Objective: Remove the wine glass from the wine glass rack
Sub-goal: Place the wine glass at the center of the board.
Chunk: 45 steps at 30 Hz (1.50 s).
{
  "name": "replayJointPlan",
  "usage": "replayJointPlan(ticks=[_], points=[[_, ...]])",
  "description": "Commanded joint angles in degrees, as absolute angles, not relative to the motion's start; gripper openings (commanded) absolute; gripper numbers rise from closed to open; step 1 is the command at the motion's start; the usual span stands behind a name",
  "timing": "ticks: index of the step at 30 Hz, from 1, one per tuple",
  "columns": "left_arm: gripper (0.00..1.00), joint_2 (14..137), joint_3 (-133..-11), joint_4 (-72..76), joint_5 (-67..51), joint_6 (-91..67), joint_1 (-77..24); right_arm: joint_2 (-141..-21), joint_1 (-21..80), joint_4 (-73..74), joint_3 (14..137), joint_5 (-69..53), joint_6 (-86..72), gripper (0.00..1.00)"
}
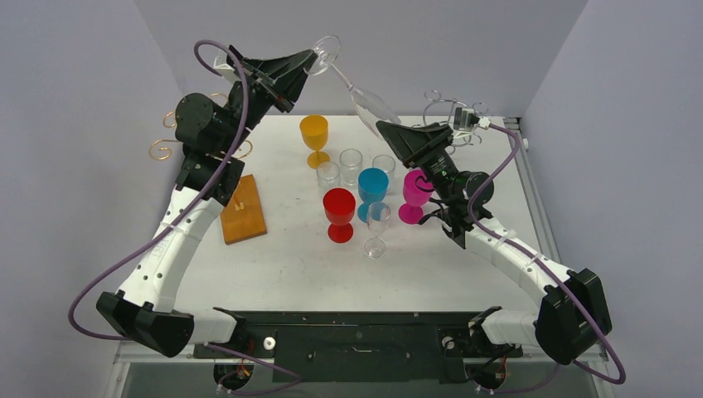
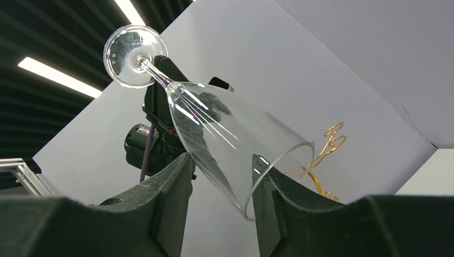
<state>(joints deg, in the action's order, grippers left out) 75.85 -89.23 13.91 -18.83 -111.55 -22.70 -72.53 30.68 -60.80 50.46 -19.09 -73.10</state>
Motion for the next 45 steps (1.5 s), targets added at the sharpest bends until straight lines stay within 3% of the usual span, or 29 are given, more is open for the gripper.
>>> replayJointPlan(ticks=[1,7,12,19,29,34,38,45], points=[[0.0,75.38,-87.25,15.82,-20.26,-111.21,-22.94,-70.12,31.03,-67.66,51.85,-21.65,-72.43,0.37],[0.0,75.08,-85.51,15.95,-20.37,-111.21,-22.9,-67.94,31.03,-65.45,51.22,-21.12,-70.54,0.26],[0.0,75.46,-84.4,16.27,-20.89,-111.25,-22.91,-65.66,31.03,-61.98,50.94,-20.57,-68.31,0.0],[0.0,76.46,-83.38,17.39,-21.47,-111.17,-22.85,-61.9,31.03,-58.4,49.88,-19.17,-65.07,0.0],[0.26,78.36,-83.44,18.85,-21.37,-110.12,-22.76,-56.67,30.73,-51.94,49.34,-16.26,-61.82,0.0],[0.31,79.19,-83.5,19.63,-21.22,-109.72,-22.64,-55.45,30.23,-51.12,48.8,-14.76,-61.97,0.0],[0.41,79.27,-83.34,19.21,-21.03,-108.7,-22.08,-54.17,29.78,-48.29,49.05,-13.27,-61.25,0.0],[0.55,77.33,-81.55,15.87,-21.15,-102.53,-19.14,-47.63,28.01,-33.07,53.24,-11.73,-58.33,0.0]])
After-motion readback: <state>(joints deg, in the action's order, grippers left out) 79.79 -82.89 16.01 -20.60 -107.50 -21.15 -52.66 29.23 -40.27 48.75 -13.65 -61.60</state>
